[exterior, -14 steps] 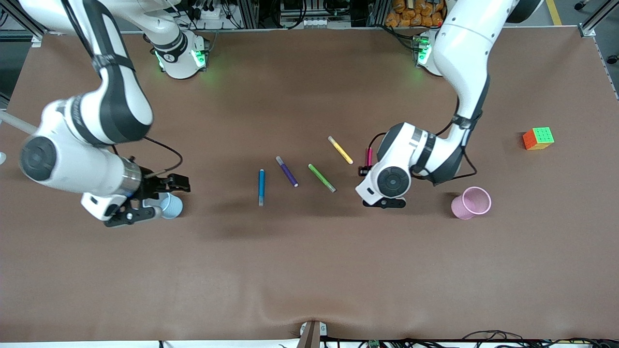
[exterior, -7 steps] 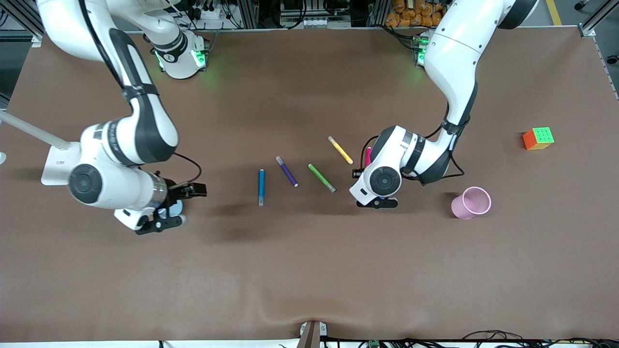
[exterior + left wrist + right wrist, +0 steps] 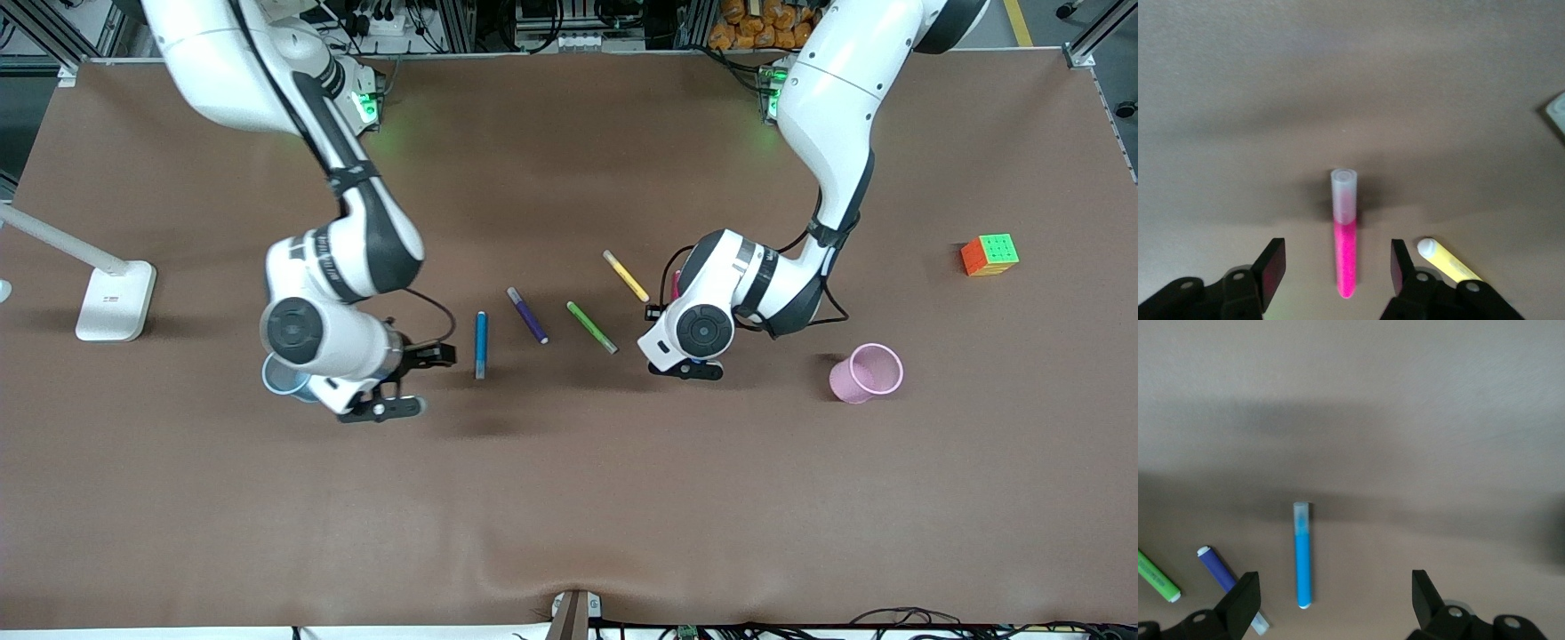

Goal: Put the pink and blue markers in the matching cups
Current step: 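Lower the left gripper over the pink marker while the right gripper nears the blue marker, then close the left gripper on the pink marker while the right gripper grasps the blue marker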

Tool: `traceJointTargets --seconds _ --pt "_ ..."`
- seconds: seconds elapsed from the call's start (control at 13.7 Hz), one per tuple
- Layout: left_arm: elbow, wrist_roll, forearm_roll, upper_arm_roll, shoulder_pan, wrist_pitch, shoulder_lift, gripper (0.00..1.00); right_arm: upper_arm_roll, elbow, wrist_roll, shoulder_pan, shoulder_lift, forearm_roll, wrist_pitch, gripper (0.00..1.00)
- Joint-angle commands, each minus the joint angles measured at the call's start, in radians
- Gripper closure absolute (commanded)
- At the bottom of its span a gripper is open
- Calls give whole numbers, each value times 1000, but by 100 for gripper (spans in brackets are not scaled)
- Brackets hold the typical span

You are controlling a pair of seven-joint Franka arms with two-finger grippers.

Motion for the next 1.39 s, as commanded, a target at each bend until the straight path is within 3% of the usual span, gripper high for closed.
traceJointTargets --seconds 0.0,0.07,0.15,1.02,1.32 --pt "-10 23 -39 -2 -7 13 -9 29 -11 -44 56 44 33 -14 86 0" --pt "-16 47 -39 -2 0 11 -11 40 -11 -61 71 63 36 -14 112 0" --pt "-25 76 -39 0 6 11 -11 43 -11 -64 108 77 45 -14 118 0" --pt "-28 62 -40 1 2 87 26 54 -11 -78 122 137 139 -130 292 0" --pt "-28 62 -39 3 0 87 29 67 -9 -95 134 150 139 -129 293 0"
